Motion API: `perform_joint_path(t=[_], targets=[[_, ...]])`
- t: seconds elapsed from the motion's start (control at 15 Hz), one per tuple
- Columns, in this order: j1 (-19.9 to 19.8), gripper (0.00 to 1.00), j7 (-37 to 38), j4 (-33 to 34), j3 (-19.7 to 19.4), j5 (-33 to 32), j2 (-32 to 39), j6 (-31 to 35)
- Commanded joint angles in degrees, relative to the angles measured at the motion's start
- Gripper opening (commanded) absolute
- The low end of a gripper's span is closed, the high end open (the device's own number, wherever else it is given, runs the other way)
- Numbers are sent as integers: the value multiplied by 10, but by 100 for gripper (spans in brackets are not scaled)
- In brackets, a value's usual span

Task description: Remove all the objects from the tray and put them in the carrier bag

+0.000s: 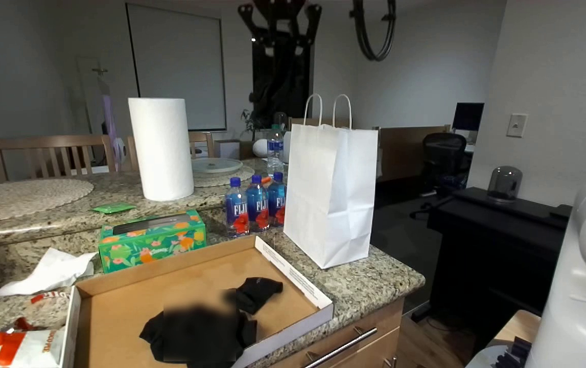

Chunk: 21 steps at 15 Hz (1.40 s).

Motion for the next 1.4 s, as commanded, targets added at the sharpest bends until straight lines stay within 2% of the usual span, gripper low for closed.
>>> perform_joint_path(t=[0.0,0.4,0.73,0.87,1.0,1.13,1.33], targets=[[-59,11,15,23,-15,5,-29,-41],[-143,11,3,-15,-104,61,-61,-39],[-197,11,30,-33,-137,76,-47,-28],[-204,11,47,-38,-126,66,-45,-3],[-197,11,79,-35,-92,39,-42,20],[-194,11,146,-23,-42,-16,-34,34],[-187,11,249,8,22,-101,4,14]])
